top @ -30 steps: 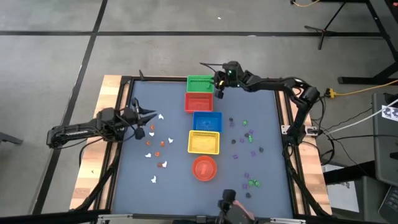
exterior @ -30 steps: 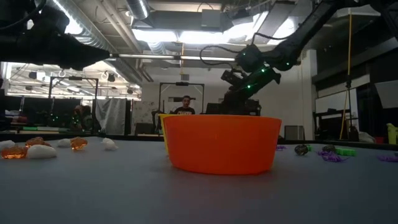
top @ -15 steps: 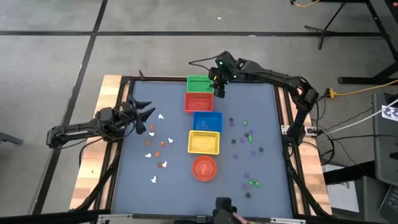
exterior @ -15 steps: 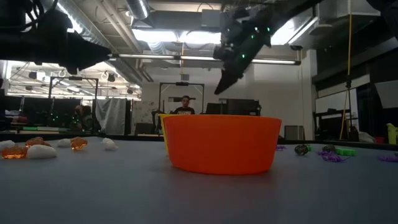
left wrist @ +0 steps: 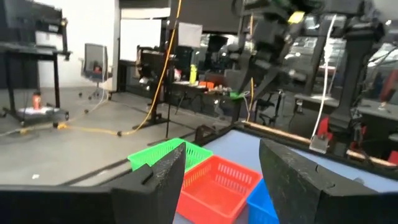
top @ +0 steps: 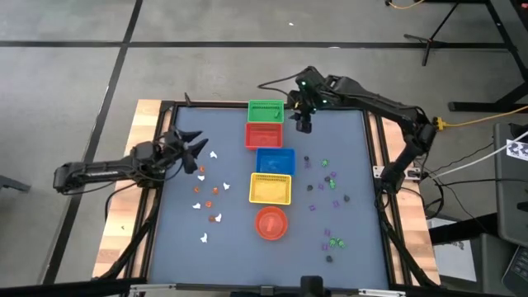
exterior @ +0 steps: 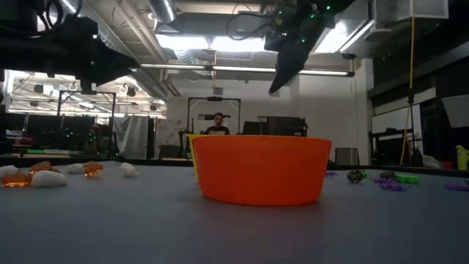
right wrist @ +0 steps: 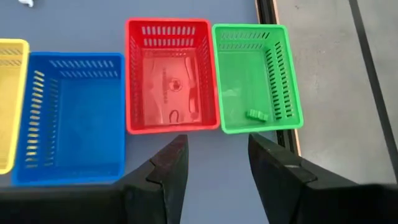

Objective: Sort Halloween decoration
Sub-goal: Put the white ghost toy into the red bin

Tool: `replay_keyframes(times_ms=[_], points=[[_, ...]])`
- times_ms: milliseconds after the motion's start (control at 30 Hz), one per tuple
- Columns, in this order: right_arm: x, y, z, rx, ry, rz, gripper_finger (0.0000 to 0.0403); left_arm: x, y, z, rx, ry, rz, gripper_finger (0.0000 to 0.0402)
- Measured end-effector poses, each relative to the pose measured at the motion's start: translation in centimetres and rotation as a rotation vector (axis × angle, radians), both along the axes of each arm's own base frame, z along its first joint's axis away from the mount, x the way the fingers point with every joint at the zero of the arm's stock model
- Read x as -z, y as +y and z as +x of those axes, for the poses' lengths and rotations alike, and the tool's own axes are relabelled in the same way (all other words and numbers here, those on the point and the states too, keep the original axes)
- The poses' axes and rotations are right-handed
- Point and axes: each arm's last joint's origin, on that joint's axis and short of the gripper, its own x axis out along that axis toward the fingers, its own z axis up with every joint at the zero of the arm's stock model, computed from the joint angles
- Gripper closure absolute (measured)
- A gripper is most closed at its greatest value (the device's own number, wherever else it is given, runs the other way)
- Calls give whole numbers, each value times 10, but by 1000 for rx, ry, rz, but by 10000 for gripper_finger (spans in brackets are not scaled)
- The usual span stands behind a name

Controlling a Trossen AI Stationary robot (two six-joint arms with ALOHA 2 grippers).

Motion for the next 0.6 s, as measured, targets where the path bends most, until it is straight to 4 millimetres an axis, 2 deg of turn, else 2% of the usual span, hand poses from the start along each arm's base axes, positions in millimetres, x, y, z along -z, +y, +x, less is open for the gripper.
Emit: replay_keyframes(times_ms=[300, 600], points=[[-3, 16, -26, 11, 3, 11, 237, -13, 13, 17, -65, 124, -68, 211], [29, 36, -67, 70, -1, 46, 237, -23, 34, 34, -44, 393, -185, 211]])
